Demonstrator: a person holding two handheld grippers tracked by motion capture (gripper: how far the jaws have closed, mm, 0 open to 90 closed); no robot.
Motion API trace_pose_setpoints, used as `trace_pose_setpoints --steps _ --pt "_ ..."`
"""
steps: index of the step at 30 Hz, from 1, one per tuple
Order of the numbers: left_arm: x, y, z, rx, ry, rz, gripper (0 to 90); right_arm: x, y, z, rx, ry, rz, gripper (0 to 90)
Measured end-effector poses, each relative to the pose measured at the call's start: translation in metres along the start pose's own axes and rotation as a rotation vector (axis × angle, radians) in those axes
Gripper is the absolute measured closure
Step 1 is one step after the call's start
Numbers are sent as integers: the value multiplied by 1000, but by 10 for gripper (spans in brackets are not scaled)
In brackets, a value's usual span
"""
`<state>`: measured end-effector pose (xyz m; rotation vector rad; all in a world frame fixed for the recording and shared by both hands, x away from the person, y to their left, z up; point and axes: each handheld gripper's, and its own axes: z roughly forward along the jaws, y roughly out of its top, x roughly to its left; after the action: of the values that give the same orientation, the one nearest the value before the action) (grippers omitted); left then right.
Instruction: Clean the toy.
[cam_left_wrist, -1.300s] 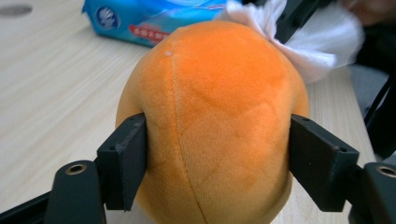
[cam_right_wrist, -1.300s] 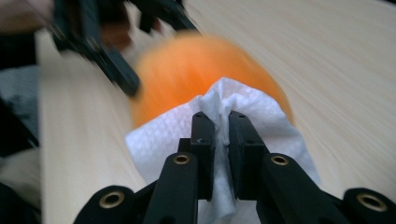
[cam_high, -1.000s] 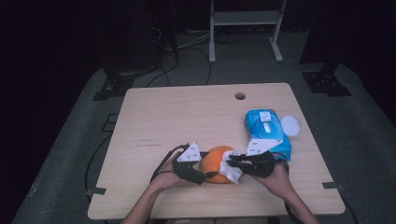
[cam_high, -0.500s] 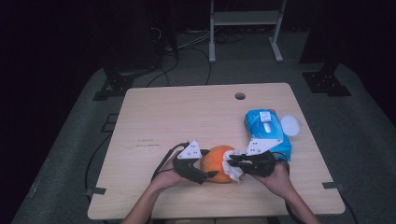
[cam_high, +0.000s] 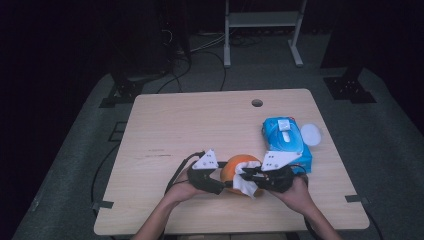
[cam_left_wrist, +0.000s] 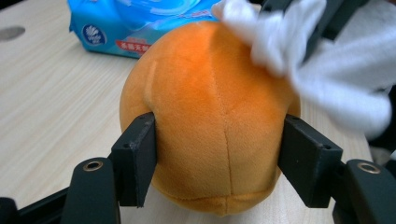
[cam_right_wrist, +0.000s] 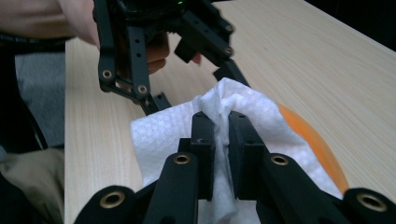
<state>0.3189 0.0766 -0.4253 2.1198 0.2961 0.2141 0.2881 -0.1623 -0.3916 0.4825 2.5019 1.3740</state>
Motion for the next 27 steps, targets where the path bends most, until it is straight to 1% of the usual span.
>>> trace_pose_setpoints --steps 2,4,5,7,8,9,10,11,12,14,15,16,18,20,22,23,24,27 --pt "1 -2 0 -5 -2 -7 336 1 1 1 22 -19 -26 808" --pt "2 -3 0 -14 0 -19 323 -5 -1 -4 17 -44 -6 808" --pt "3 -4 1 -19 1 -28 287 -9 -3 -7 20 -67 4 807" --pt "5 -6 4 -38 0 -63 170 -17 -8 -12 17 -87 35 807" --pt "7 -7 6 -26 -2 -77 124 -20 -10 -13 16 -92 45 807" --pt "7 -9 8 -22 -10 -87 113 -22 -12 -13 16 -91 55 807" --pt "7 -10 10 -23 -16 -92 120 -23 -13 -13 15 -87 65 807" --pt "7 -11 10 -21 -15 -90 155 -23 -13 -13 14 -87 63 807" --pt "6 -10 9 -15 -7 -76 214 -22 -13 -12 18 -91 57 807" --pt "4 -6 6 -19 9 -61 280 -18 -10 -11 15 -92 43 807" --pt "2 -3 5 -19 16 -45 303 -15 -8 -11 13 -89 31 807" --pt "0 0 5 -26 22 -32 317 -11 -5 -9 8 -84 19 807" --pt "-5 5 6 -18 33 9 328 -1 1 -5 -5 -52 2 807" --pt "-11 8 8 -10 46 45 330 11 6 3 11 -42 -44 807" --pt "-14 9 9 6 59 68 330 18 10 10 25 -39 -67 807" --pt "-14 8 9 4 63 66 330 19 11 12 36 -55 -83 810" --pt "-14 8 9 2 61 63 330 17 11 11 37 -64 -80 811" --pt "-14 8 10 1 62 61 325 7 9 3 19 -97 -42 811"
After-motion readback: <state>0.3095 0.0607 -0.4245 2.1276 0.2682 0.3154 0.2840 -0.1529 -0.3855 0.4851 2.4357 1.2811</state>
